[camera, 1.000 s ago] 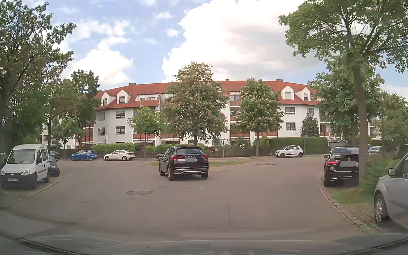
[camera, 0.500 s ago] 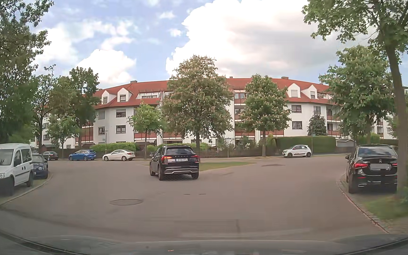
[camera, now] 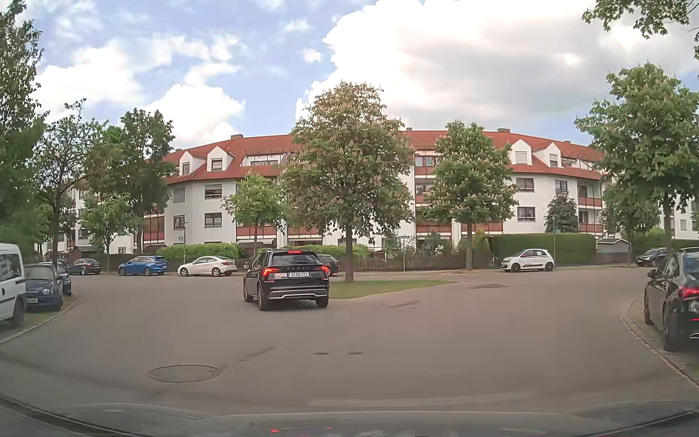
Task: Follow the waypoints while adhering to traffic rules and regulations
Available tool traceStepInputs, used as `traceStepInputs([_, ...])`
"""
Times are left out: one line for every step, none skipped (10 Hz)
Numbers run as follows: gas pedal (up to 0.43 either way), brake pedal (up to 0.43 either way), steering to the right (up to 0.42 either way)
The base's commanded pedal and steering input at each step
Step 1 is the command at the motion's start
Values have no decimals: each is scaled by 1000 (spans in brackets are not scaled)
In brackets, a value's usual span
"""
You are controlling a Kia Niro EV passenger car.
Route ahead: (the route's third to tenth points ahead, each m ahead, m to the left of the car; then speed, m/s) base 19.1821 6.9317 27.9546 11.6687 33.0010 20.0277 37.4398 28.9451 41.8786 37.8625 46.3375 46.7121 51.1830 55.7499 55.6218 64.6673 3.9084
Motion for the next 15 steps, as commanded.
traceStepInputs([0,18,-66])
traceStepInputs([0,24,-72])
traceStepInputs([0,24,-81])
traceStepInputs([0,18,-85])
traceStepInputs([0,24,-86])
traceStepInputs([0,43,-89])
traceStepInputs([0,61,-93])
traceStepInputs([0,73,-97])
traceStepInputs([0,85,-102])
traceStepInputs([0,85,-106])
traceStepInputs([0,85,-107])
traceStepInputs([0,85,-110])
traceStepInputs([0,85,-115])
traceStepInputs([0,85,-121])
traceStepInputs([0,104,-125])
